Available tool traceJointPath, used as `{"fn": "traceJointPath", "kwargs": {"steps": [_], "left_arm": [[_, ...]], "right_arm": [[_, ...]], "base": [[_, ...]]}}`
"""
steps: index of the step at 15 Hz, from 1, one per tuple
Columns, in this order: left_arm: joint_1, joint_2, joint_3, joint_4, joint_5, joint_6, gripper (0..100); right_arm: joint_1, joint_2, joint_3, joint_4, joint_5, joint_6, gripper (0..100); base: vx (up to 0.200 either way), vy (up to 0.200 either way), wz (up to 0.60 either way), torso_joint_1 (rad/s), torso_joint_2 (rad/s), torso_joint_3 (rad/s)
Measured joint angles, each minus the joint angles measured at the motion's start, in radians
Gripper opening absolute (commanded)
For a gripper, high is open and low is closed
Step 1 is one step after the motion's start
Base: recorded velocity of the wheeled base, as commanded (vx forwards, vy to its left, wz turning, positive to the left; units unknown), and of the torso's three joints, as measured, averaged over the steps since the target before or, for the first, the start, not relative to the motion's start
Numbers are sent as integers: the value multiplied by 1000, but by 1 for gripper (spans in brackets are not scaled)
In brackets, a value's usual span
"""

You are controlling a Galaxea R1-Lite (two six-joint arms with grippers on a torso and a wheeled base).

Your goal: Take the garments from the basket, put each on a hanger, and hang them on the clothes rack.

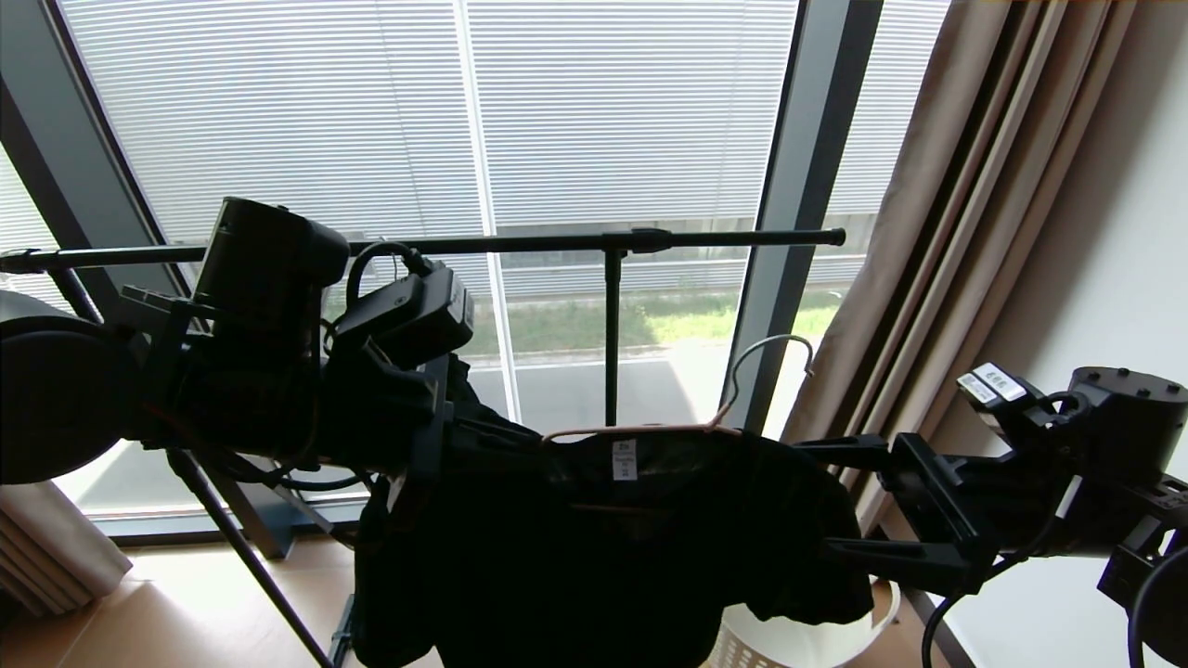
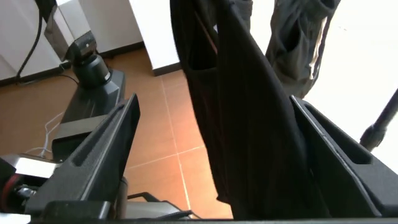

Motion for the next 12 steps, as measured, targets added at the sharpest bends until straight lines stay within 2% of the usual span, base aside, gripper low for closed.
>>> {"fn": "traceJointPath", "kwargs": {"steps": [2, 4, 9, 12], "left_arm": [[3, -10, 7, 2, -14, -9, 0], [16, -23, 9, 3, -41, -76, 0], [85, -66, 51, 3, -101, -110, 0], [121, -103, 77, 1, -151, -171, 0]], "right_arm": [[-29, 20, 3, -53, 0, -19, 100], [-54, 42, 11, -120, 0, -27, 100], [-72, 71, 17, -130, 0, -28, 100], [-74, 93, 10, -130, 0, -28, 100]], "base": [[0, 0, 0, 0, 0, 0], [0, 0, 0, 0, 0, 0], [0, 0, 0, 0, 0, 0], [0, 0, 0, 0, 0, 0]]}}
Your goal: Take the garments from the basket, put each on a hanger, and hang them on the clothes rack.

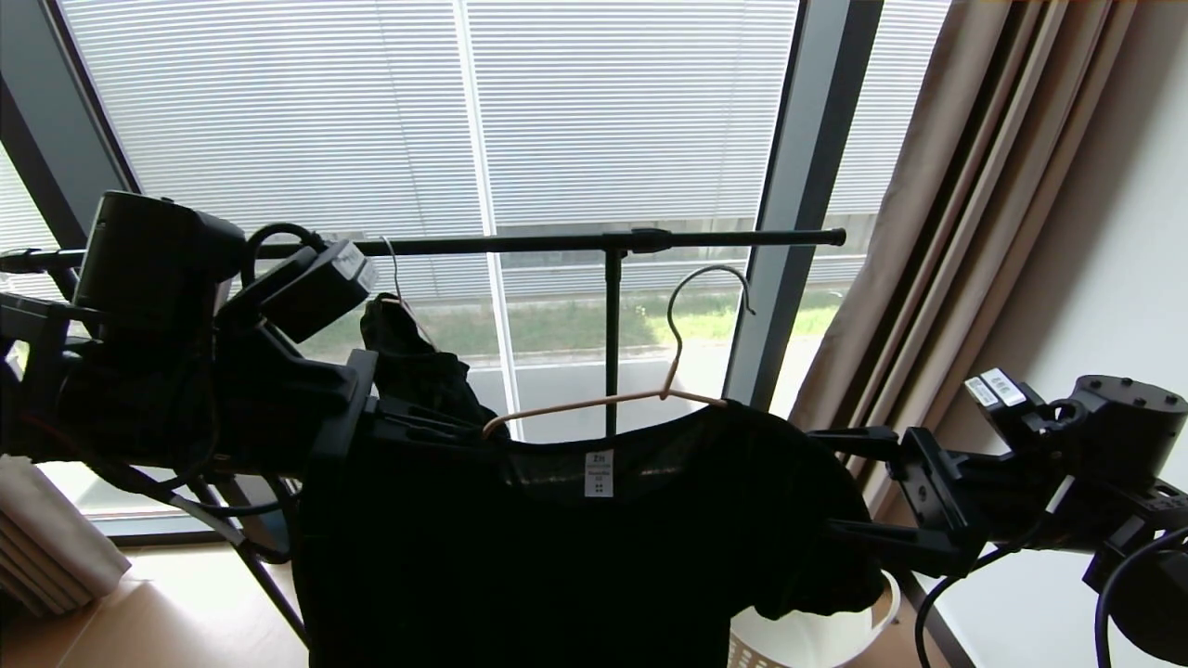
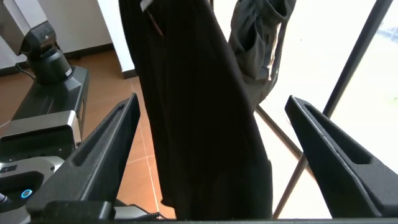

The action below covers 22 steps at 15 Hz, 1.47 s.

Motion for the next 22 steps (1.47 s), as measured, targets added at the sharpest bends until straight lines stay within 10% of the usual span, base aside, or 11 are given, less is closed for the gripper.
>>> {"fn": "traceJointPath", "kwargs": {"steps": [10, 11, 22], "left_arm": [[19, -61, 26, -47, -6, -134, 0], [19, -63, 28, -56, -7, -146, 0], [55, -108, 69, -86, -33, -197, 0]], "right_arm": [[-3, 94, -19, -1, -7, -33, 100], [-3, 99, -19, -1, -9, -34, 0], [-93, 104, -72, 2, -54, -23, 0]], "base": [[0, 0, 0, 0, 0, 0], [0, 0, 0, 0, 0, 0], [0, 0, 0, 0, 0, 0]]}}
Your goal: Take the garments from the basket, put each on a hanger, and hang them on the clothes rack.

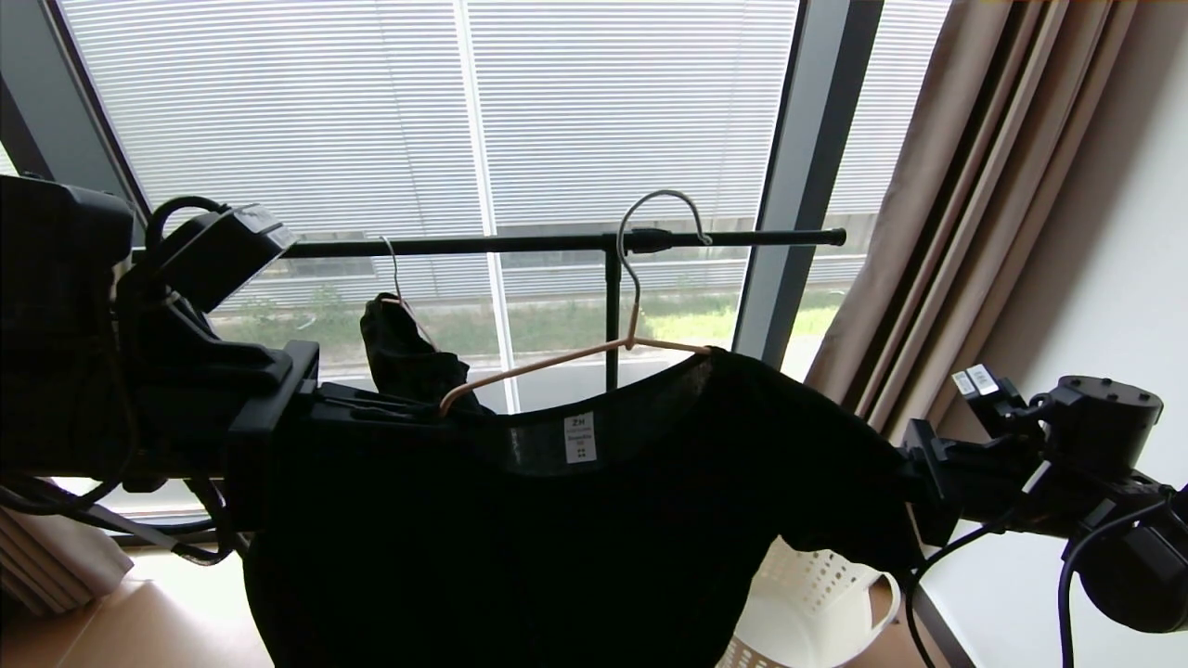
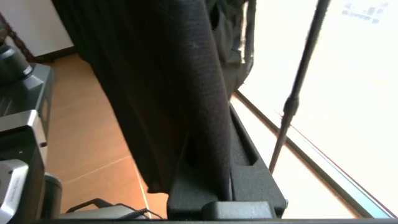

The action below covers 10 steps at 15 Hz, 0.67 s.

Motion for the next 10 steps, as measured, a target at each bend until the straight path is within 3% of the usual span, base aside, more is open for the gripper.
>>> {"fn": "traceJointPath", "kwargs": {"steps": [10], "left_arm": [[59, -27, 55, -39, -23, -3, 0]], "right_arm": [[-16, -3, -8, 8, 0, 39, 0]], "base": [[0, 0, 0, 0, 0, 0]]}}
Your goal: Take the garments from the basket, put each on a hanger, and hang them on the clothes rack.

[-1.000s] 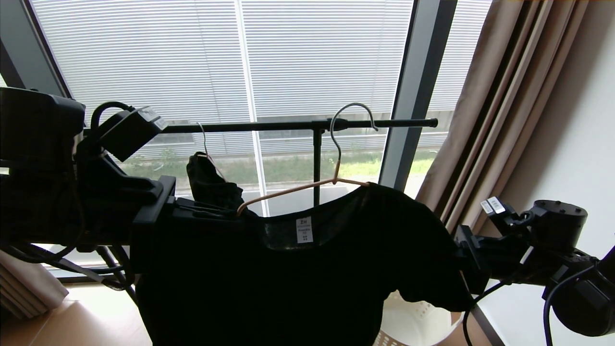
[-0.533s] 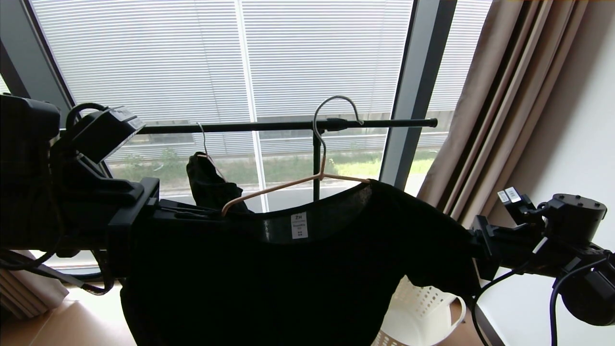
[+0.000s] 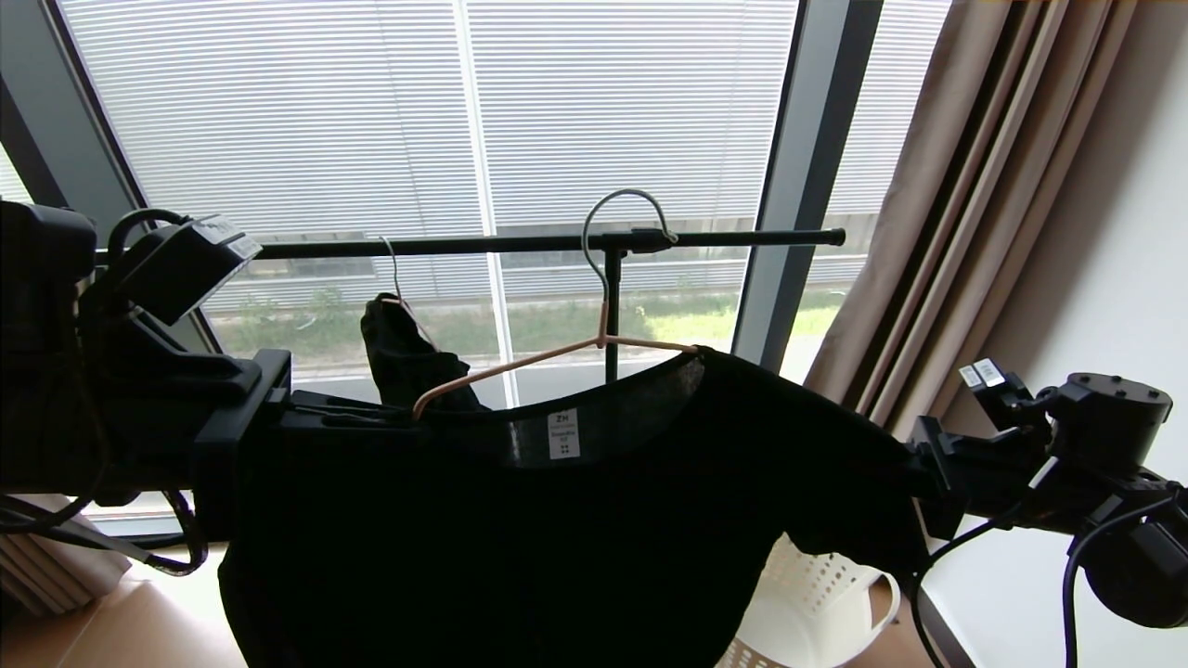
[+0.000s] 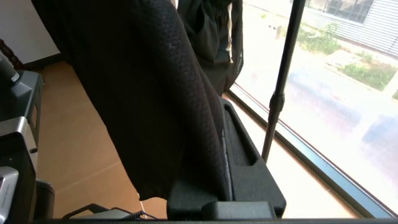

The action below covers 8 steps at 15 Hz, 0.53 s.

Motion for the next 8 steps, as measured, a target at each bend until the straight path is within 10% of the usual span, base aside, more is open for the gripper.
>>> {"fn": "traceJointPath", "kwargs": {"steps": [2, 3, 8], "left_arm": [[4, 0, 2, -3, 0, 0, 0], [11, -1, 4, -10, 0, -1, 0], [33, -1, 19, -24, 0, -10, 0]], "right_arm": [[-1, -1, 0, 0, 0, 1, 0], [-1, -1, 0, -1, 0, 1, 100], [20, -2, 19, -3, -2, -39, 100]], "base": [[0, 0, 0, 0, 0, 0], [0, 0, 0, 0, 0, 0], [0, 0, 0, 0, 0, 0]]}}
